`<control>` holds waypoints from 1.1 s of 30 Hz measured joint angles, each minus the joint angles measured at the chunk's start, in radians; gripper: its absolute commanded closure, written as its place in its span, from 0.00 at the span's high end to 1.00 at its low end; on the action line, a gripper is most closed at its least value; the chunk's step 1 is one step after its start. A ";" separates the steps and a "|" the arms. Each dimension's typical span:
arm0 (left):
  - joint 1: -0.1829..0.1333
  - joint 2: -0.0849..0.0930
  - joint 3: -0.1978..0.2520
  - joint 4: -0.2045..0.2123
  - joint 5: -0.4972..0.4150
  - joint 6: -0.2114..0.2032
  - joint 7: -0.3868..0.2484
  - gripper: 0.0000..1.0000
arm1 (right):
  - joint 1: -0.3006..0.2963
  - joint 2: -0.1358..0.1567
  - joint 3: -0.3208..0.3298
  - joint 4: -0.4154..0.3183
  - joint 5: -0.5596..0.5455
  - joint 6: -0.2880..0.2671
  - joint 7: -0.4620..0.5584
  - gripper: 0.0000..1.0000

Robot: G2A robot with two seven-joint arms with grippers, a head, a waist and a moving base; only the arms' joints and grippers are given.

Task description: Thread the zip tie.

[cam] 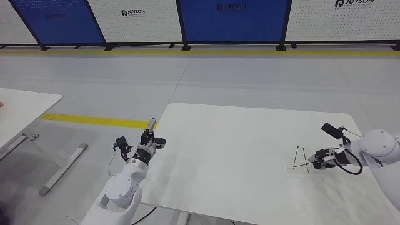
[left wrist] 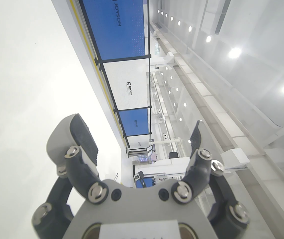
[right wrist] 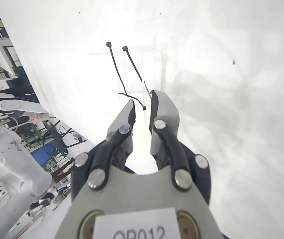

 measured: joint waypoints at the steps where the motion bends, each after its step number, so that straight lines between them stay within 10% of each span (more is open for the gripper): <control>1: 0.000 0.000 0.000 0.000 0.000 0.000 0.000 1.00 | 0.002 -0.001 -0.001 0.003 0.000 0.000 0.000 0.16; 6: 0.000 0.000 0.000 0.000 0.000 0.000 0.000 1.00 | 0.009 -0.005 -0.005 0.014 -0.001 -0.004 0.001 0.00; 20: 0.000 0.000 0.000 0.000 0.000 0.000 0.000 1.00 | 0.002 0.003 0.026 0.009 0.006 -0.031 -0.003 0.00; 33: 0.000 0.000 0.000 0.000 0.000 0.000 0.000 1.00 | -0.117 0.068 0.184 -0.129 0.043 -0.084 -0.008 0.00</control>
